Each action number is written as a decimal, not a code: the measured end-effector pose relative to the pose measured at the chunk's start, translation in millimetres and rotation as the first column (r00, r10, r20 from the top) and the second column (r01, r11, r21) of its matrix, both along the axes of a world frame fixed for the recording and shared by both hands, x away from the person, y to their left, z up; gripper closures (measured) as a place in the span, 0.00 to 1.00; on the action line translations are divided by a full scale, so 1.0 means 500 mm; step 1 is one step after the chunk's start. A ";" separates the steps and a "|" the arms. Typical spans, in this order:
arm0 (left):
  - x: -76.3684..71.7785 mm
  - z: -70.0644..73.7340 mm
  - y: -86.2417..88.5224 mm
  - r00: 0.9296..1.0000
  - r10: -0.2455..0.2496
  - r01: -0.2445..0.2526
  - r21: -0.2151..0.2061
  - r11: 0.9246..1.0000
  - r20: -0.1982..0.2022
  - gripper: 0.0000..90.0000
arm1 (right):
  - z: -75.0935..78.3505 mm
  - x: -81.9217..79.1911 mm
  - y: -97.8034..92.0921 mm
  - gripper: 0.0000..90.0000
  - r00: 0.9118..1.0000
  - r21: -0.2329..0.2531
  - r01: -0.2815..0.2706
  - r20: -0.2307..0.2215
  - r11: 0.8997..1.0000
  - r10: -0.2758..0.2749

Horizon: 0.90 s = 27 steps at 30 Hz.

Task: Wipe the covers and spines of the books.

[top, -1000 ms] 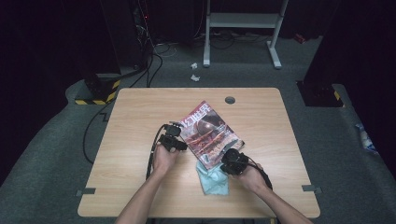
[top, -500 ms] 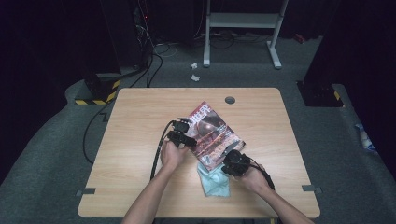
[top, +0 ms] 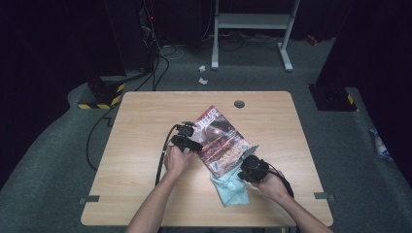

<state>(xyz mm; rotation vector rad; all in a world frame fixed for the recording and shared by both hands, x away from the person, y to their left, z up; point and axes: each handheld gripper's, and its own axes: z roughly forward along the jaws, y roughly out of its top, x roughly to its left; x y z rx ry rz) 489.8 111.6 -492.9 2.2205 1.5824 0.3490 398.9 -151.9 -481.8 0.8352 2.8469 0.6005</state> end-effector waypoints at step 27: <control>-0.029 0.015 -0.020 0.998 -0.064 0.063 -0.040 0.997 -0.012 0.34 | 0.025 0.061 -0.070 0.80 0.973 0.017 0.211 0.087 0.977 -0.212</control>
